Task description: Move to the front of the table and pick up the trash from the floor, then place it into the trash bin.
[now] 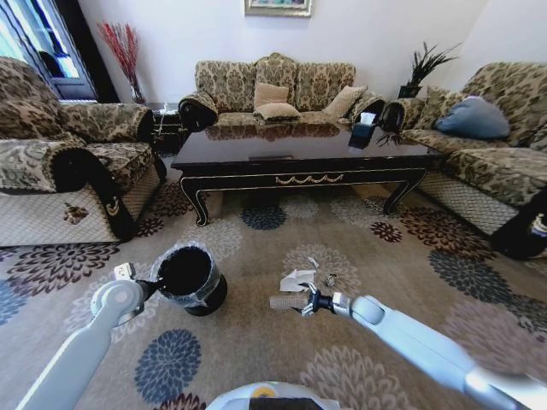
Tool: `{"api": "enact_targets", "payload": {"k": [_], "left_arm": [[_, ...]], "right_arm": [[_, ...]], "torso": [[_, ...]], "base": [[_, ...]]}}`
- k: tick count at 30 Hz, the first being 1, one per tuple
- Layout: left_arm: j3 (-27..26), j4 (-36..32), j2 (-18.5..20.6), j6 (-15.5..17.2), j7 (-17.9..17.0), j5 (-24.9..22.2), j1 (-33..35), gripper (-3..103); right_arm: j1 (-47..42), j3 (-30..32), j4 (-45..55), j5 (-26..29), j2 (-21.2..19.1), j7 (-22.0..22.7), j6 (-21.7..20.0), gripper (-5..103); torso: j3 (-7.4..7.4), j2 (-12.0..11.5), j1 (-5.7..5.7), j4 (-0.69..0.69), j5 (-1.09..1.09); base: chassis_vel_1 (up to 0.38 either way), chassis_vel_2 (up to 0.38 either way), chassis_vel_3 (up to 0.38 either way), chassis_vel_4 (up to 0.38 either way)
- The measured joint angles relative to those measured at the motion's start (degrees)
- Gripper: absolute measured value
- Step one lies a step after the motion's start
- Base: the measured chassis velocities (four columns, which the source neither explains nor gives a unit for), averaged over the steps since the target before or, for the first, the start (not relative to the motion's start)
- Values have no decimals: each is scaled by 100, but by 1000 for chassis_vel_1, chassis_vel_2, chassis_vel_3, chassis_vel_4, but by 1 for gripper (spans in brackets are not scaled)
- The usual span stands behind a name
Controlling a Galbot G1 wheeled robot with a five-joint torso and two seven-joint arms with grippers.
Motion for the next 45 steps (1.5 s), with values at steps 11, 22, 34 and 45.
{"api": "enact_targets", "payload": {"k": [11, 22, 34, 45], "left_arm": [[77, 81, -50, 0, -25, -29, -30, 0], [104, 109, -144, 2, -19, -32, -13, 0], [21, 46, -113, 2, 1, -12, 45, 0], [-81, 107, -102, 2, 36, -38, 80, 0]], "right_arm": [[220, -393, -1012, -335, 392, -181, 176, 100], [454, -433, -1920, -616, 622, -346, 420, 100], [506, -543, -2120, -692, 911, -212, 385, 100], [605, -520, -2491, -805, 1073, -178, 505, 85]], "torso": [[0, 0, 0, -2, 1], [0, 0, -1, -3, 1], [0, 0, -1, -2, 1], [-1, 0, -1, -2, 1]], "base": [[0, 0, 0, 0], [0, 0, 0, 0], [0, 0, 0, 0], [0, 0, 0, 0]]}}
